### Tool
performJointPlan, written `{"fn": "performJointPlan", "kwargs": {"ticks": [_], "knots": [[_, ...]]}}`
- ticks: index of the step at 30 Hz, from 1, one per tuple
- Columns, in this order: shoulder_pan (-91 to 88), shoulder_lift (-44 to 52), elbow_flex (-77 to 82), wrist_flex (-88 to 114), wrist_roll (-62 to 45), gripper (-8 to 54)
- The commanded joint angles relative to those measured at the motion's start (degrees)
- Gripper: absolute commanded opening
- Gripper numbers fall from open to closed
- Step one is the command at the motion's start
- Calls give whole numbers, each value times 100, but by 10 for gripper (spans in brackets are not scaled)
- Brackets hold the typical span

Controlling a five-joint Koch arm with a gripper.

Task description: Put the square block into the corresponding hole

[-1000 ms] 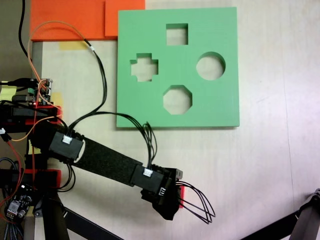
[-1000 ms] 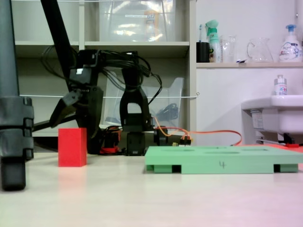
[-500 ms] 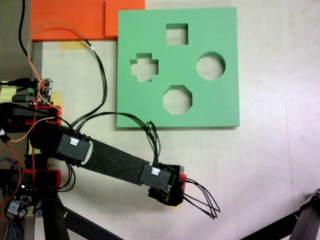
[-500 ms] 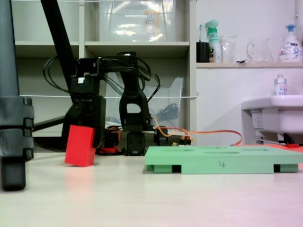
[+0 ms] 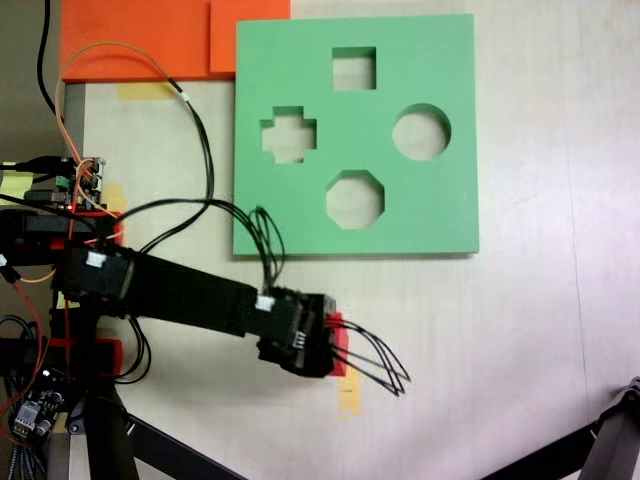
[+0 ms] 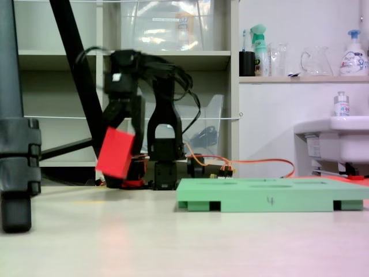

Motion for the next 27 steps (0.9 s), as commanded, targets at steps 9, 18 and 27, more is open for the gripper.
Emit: {"fn": "performJointPlan", "kwargs": {"ticks": [9,18,27], "knots": [[-3340,1151,-299,-176,3577,166],[-5396,-809,-2452,-448,5159,167],[-6091,-3243,-5757,290,6469,166]]}}
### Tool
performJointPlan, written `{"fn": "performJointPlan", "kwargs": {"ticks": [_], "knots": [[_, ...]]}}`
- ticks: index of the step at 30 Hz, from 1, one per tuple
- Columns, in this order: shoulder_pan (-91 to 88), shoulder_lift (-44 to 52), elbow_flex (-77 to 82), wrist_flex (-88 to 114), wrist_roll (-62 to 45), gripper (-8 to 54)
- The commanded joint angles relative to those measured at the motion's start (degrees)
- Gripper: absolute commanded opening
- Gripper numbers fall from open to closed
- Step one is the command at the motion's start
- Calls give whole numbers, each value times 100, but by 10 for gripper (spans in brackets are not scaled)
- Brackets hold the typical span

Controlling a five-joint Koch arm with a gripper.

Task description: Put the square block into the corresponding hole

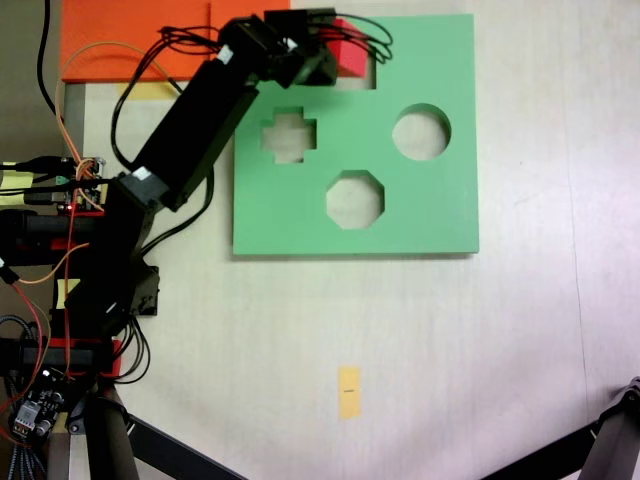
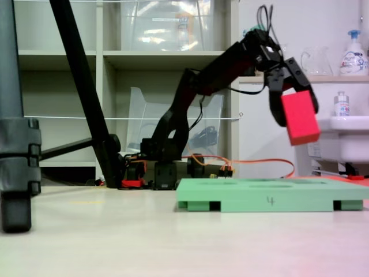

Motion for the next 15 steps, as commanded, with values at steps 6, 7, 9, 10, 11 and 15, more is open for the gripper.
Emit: {"fn": "performJointPlan", "kwargs": {"ticks": [6,7,9,10,11,15], "knots": [[-132,-422,-264,176,299,167],[-132,-448,-264,176,299,167],[-123,-510,-272,149,299,167],[-123,-545,-272,141,299,167],[-123,-563,-272,132,290,167],[-97,-677,-308,44,70,168]]}}
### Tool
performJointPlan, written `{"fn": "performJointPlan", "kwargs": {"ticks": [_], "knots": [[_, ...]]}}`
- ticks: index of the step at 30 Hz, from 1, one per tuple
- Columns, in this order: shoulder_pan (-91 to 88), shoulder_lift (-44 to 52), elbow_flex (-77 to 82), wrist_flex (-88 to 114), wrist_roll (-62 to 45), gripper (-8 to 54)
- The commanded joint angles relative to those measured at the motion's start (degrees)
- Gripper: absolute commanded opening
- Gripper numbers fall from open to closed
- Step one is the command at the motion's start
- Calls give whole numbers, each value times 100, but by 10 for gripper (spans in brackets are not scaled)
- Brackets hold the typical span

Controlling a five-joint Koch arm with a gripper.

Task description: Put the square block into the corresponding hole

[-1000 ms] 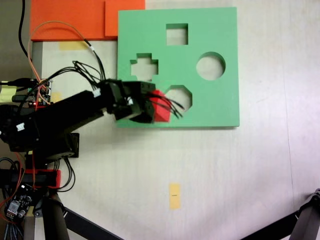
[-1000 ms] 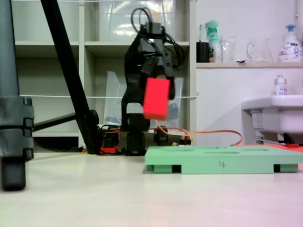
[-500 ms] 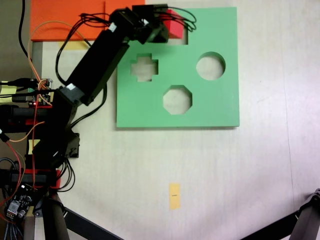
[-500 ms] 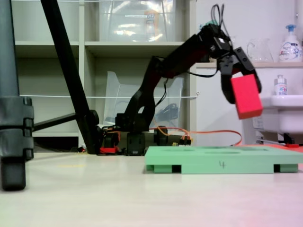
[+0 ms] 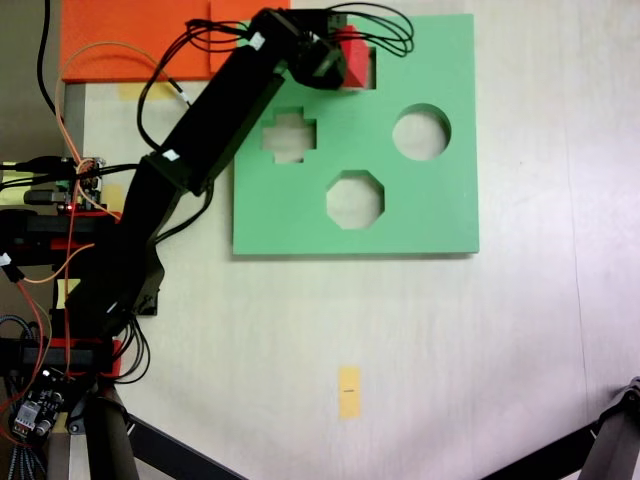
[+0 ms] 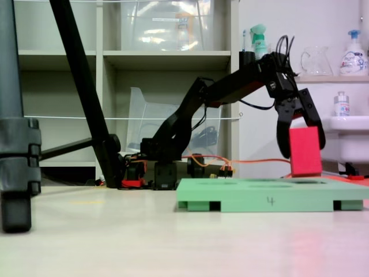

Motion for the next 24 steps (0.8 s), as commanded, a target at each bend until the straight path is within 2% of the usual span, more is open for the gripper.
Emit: {"fn": "performJointPlan", "kwargs": {"ticks": [1,24], "knots": [[-79,70,-290,-53,-141,168],[-44,-413,-387,-343,-826,171]]}}
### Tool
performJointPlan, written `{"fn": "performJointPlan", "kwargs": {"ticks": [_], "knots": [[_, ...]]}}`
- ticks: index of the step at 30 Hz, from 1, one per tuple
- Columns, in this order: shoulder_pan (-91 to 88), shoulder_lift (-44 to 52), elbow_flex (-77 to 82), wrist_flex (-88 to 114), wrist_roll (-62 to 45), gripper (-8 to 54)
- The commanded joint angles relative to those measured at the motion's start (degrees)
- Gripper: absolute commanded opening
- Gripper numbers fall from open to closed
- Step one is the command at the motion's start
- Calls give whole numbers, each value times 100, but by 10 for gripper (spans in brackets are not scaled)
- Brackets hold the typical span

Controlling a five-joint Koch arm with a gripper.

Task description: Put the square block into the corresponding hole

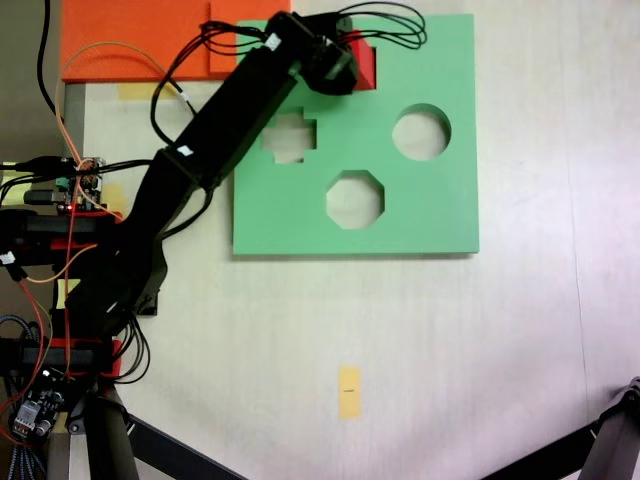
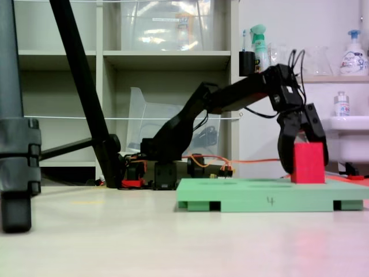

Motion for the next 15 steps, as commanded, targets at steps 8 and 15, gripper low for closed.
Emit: {"fn": "performJointPlan", "kwargs": {"ticks": [8,15], "knots": [[-105,-114,-176,-193,35,178],[-114,-431,-176,-457,141,417]]}}
